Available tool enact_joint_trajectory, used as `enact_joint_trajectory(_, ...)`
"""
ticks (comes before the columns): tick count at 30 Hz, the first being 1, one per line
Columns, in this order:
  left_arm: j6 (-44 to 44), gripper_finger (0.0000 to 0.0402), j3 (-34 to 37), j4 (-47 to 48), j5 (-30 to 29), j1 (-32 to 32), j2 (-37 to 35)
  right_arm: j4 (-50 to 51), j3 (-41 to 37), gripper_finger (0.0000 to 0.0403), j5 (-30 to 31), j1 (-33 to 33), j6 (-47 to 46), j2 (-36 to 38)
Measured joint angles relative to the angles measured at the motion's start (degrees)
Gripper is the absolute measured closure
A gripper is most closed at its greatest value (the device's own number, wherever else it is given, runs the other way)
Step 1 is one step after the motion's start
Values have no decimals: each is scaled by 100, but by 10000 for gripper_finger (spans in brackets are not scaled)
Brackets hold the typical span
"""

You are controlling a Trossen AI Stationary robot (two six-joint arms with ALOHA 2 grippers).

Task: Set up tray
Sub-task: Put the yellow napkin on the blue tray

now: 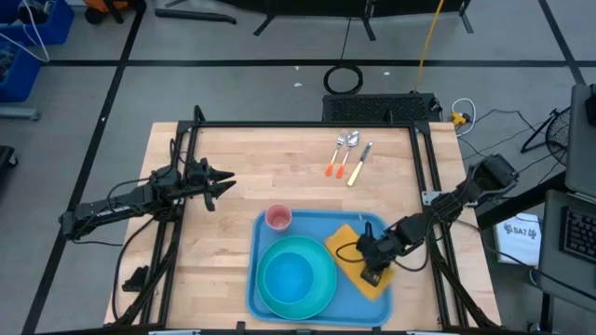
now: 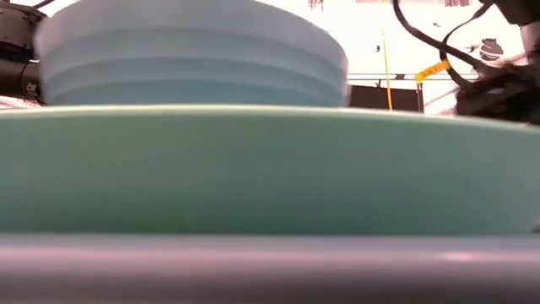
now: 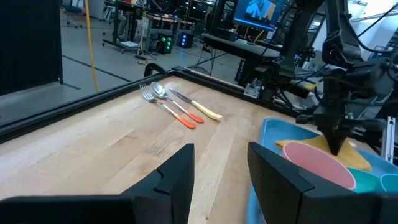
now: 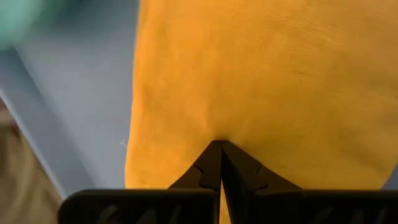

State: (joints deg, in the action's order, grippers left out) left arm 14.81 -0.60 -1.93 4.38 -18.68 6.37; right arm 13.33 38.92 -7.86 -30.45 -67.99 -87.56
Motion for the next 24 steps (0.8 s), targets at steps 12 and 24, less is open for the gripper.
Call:
enact_joint_trajectory(12,2,249,0,0,0,0,0,-914,-42,403,1480,-352,-638,-32)
enact_joint_trajectory(24,1,249,0,0,0,1,-2,-2613,-44,403,24,-566,-759,-30)
